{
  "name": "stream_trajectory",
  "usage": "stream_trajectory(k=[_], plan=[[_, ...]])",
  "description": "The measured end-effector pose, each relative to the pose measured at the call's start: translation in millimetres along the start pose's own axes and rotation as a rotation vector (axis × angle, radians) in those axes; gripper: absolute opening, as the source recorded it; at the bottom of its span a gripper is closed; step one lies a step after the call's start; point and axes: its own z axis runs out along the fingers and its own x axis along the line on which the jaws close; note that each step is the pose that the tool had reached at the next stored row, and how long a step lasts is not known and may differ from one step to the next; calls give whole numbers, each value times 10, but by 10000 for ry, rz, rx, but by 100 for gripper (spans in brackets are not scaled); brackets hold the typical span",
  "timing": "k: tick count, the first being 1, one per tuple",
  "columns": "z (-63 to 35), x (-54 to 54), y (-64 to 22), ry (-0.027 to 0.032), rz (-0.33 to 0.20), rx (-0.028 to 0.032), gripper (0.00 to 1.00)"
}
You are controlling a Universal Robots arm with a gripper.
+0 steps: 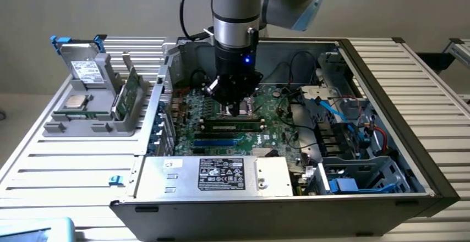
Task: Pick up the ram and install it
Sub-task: 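Press down the ram until it locks into place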
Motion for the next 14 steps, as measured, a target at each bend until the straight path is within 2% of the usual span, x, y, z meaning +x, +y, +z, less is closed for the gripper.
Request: stream_trajectory(k=[14], plan=[[2,0,0,51,1826,-12,11]])
